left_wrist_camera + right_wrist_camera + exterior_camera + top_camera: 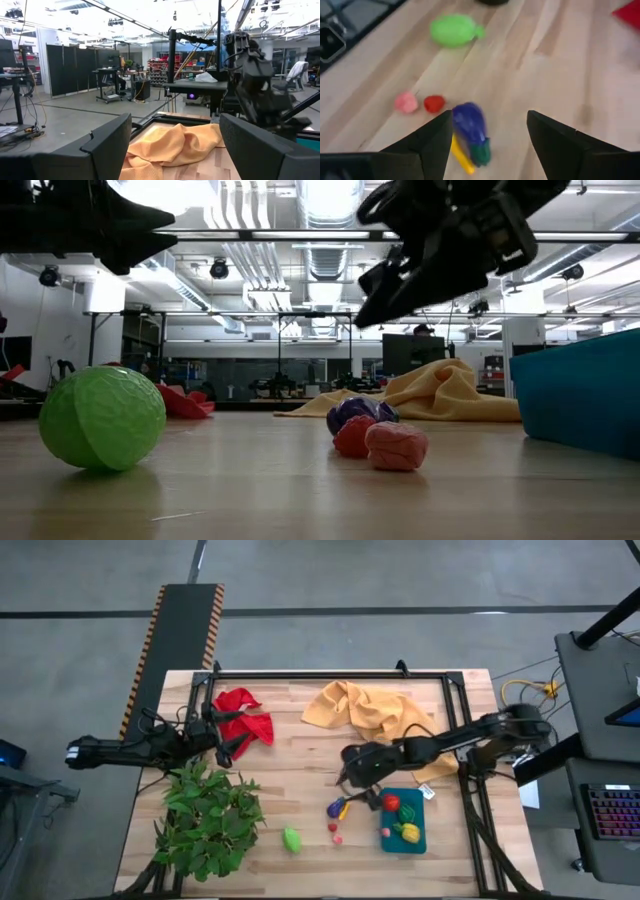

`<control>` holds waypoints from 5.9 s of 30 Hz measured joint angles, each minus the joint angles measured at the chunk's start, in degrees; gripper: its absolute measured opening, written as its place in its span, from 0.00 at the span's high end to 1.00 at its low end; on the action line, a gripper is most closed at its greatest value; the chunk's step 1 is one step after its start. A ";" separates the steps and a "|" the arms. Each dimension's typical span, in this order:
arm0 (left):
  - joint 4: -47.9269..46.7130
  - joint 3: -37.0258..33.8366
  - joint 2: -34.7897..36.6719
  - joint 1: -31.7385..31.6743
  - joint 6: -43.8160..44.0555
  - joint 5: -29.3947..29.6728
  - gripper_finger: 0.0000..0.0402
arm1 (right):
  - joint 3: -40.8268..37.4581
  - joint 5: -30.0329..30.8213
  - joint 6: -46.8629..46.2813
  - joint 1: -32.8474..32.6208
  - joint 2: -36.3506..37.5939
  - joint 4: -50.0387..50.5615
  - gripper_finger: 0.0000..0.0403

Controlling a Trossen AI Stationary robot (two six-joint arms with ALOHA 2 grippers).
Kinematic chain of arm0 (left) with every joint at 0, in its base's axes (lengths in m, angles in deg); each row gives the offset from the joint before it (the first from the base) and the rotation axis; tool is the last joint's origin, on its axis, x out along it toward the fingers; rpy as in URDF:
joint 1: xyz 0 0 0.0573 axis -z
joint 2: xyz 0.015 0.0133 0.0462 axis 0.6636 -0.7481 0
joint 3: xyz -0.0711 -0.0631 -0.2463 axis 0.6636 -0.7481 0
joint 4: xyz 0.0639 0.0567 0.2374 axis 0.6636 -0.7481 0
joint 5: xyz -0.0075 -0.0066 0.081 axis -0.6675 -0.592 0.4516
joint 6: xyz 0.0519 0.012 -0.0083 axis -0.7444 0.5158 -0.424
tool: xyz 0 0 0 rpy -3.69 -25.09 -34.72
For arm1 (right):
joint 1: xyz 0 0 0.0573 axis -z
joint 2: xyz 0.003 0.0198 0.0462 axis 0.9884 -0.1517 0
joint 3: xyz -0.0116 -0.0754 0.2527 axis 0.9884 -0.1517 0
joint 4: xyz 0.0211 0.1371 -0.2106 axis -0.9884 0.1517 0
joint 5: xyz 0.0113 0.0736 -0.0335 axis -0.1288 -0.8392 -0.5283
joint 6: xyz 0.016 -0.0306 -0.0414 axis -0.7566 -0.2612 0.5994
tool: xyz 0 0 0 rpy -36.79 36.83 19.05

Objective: Pick and placing Produce into tupperware
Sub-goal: Put the purple eggplant into the blue bin, then put the yellow corn into the blue bin

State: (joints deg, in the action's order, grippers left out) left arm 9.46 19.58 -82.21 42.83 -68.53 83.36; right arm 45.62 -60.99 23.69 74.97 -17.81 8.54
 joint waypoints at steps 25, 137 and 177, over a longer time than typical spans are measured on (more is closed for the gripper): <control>0.16 -0.04 -0.38 0.02 0.07 0.00 0.28 | 14.99 -1.05 6.06 -2.32 -17.95 12.56 0.41; 0.02 -0.07 -0.93 0.02 0.09 0.00 0.28 | -20.61 8.54 -46.32 -10.11 37.34 30.54 0.70; 0.10 -0.07 -1.08 0.00 0.09 -0.02 0.28 | -20.36 9.65 -45.80 -10.95 32.52 4.33 0.48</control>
State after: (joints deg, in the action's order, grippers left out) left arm 9.56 19.52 -83.30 42.83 -68.44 83.34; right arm 25.26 -51.34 -22.11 64.01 14.72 12.88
